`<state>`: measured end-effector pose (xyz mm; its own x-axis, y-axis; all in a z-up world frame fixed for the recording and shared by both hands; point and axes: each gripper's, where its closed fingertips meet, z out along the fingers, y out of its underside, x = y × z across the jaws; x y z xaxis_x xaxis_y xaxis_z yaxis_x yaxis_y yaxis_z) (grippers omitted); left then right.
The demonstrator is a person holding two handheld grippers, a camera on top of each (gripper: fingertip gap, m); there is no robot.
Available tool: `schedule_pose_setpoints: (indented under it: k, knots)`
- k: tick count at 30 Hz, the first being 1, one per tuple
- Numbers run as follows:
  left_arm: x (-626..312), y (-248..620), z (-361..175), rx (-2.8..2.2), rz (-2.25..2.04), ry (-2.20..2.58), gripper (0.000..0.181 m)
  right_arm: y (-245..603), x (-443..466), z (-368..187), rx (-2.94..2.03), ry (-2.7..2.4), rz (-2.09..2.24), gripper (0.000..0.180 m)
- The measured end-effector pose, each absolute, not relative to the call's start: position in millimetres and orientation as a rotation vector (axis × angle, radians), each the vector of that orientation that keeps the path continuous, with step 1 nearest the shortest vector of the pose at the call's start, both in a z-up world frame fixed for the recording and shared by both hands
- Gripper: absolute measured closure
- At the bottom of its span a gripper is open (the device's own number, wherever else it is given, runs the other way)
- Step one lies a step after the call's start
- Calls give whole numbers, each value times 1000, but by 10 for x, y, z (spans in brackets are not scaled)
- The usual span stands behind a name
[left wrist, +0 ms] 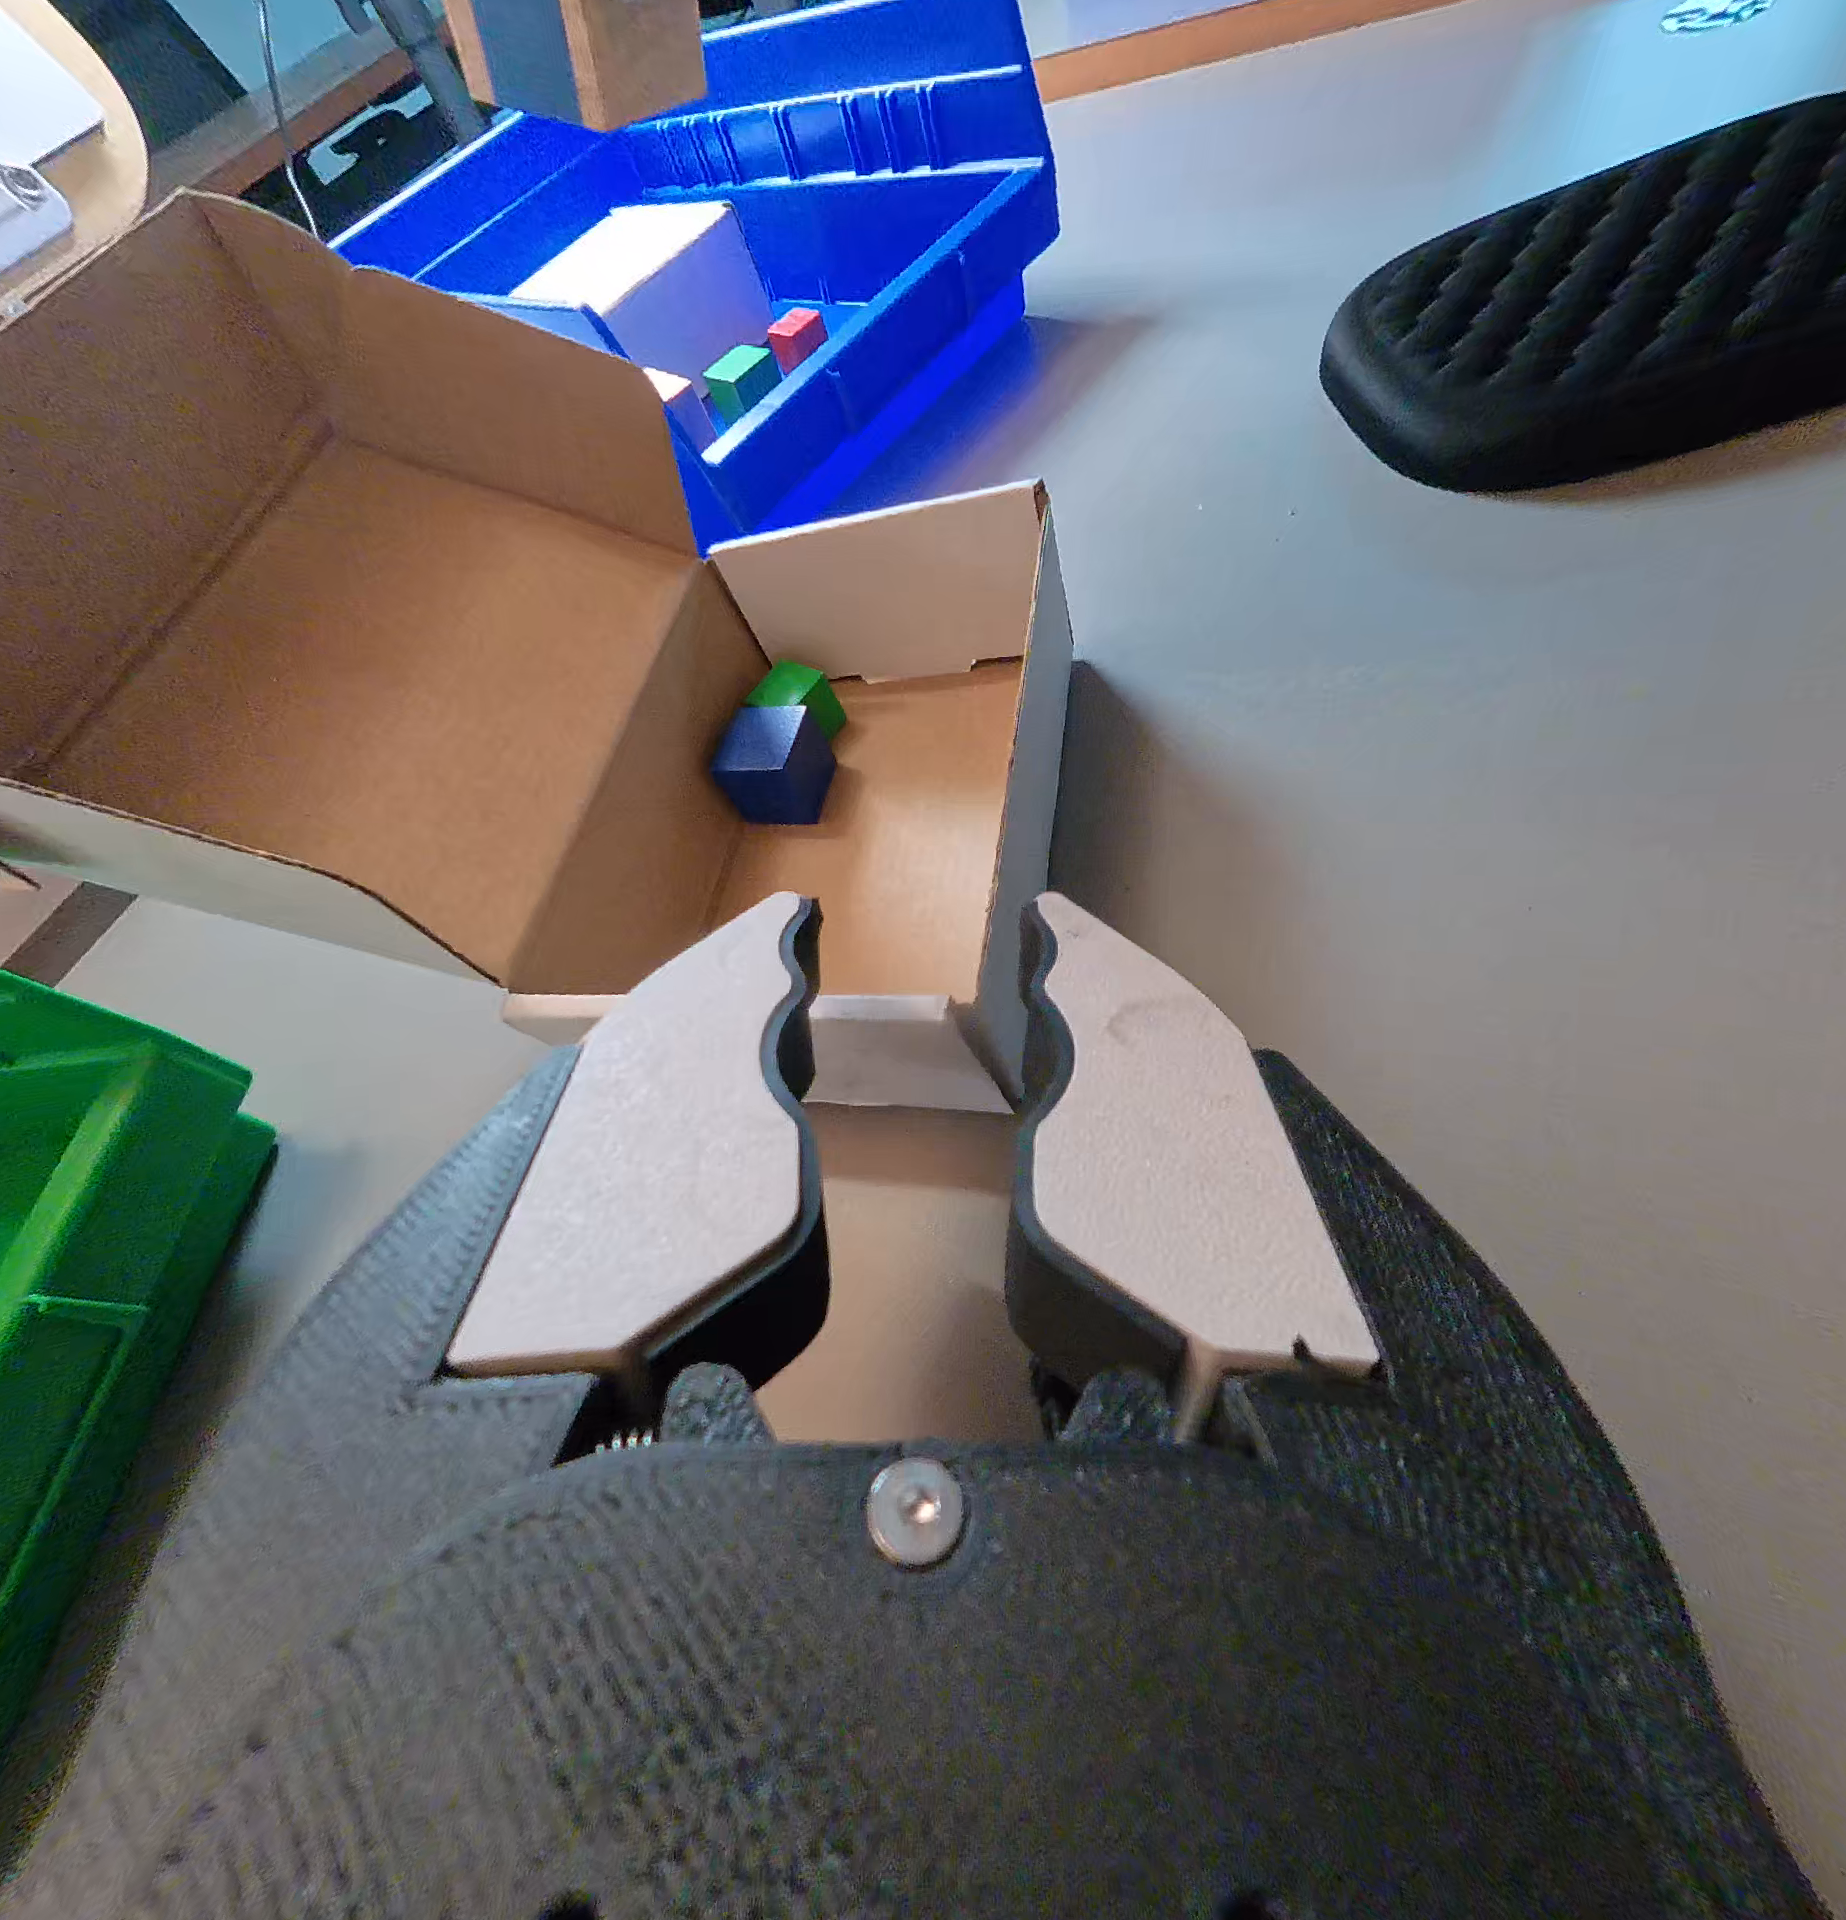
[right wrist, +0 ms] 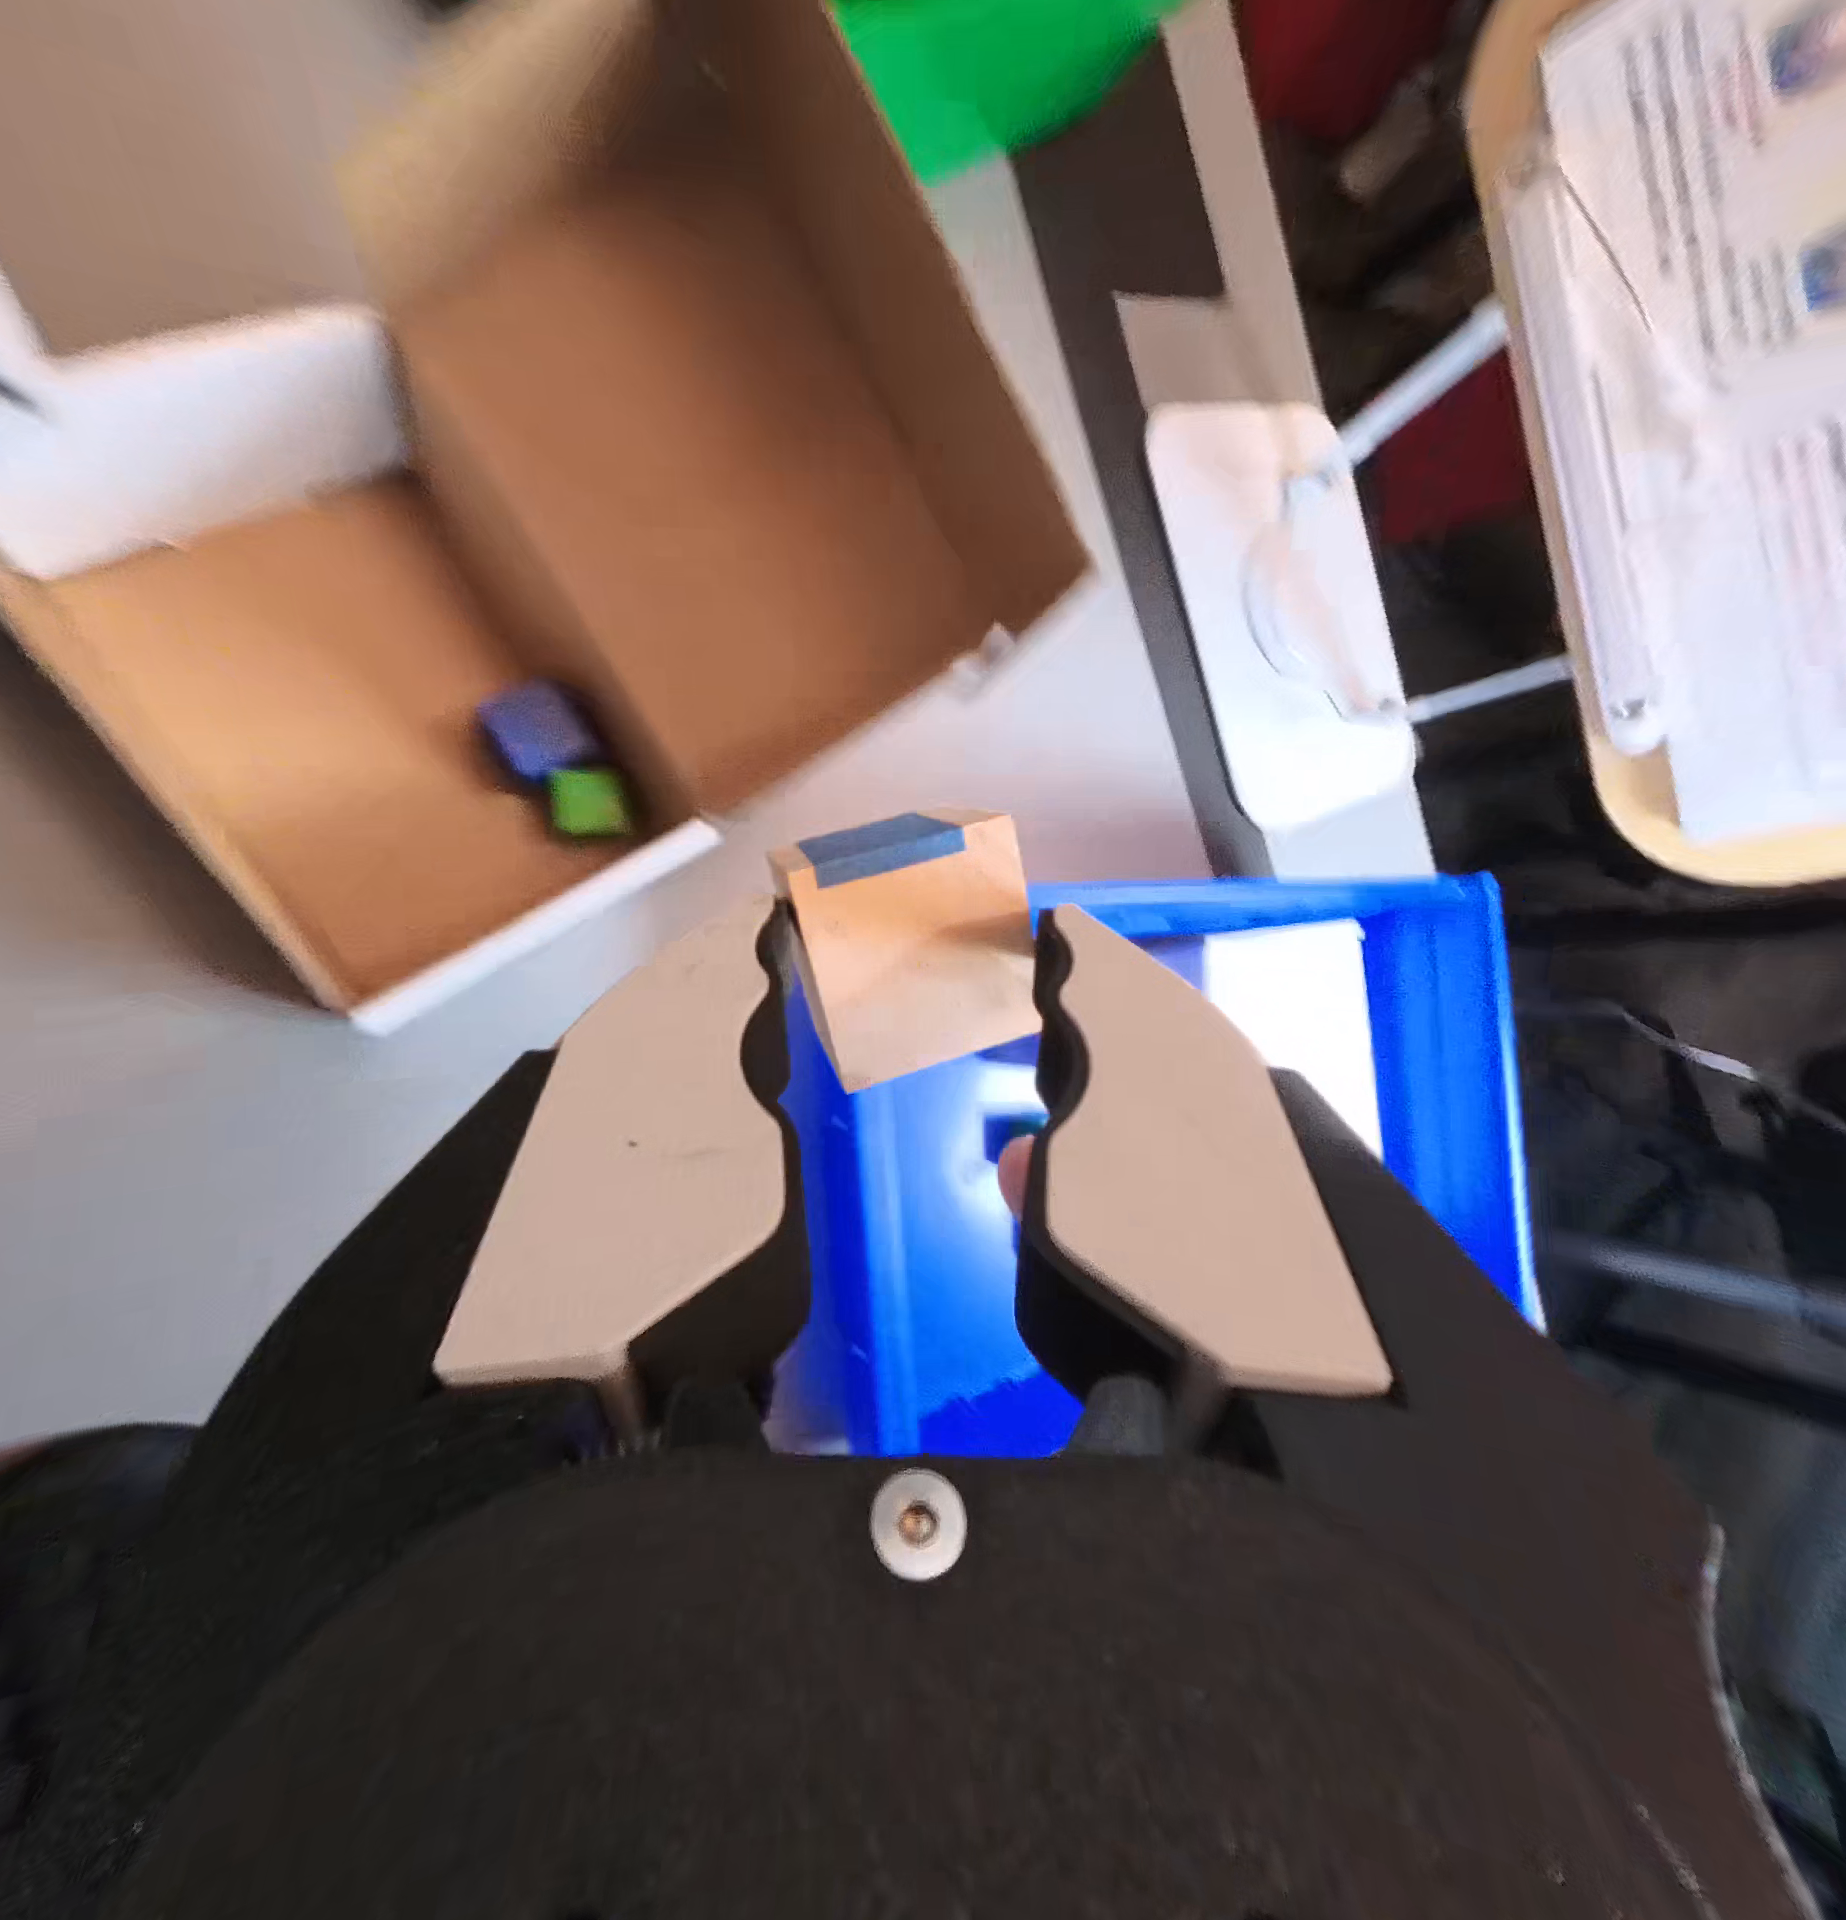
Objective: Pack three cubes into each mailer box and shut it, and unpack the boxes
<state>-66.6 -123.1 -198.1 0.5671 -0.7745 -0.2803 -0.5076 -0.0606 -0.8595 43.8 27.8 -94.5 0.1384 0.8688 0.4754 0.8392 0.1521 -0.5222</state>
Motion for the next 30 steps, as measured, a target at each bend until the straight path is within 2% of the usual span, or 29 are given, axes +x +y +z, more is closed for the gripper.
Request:
schedule_pose_setpoints:
  k: [5, 11, 19, 24, 30]
  knots:
    - [-687, -1215, -2001, -1726, -288, 1067, 144, 875, 837, -1355, -1825, -1691, -1, 135]
    - [-731, -1186, -2000, -1734, -294, 1041, 144, 1074, 860, -1991, -1935, -1782, 88, 135]
    - [-747, -1178, -2011, -1743, -299, 1039, 143, 1164, 839, -2283, -2008, -1822, 69, 135]
    - [-751, -1179, -2018, -1746, -296, 1038, 142, 1186, 823, -2281, -2000, -1777, 44, 134]
    - [-749, -1170, -2033, -1755, -294, 1039, 141, 798, 538, -1675, -1805, -1746, 189, 135]
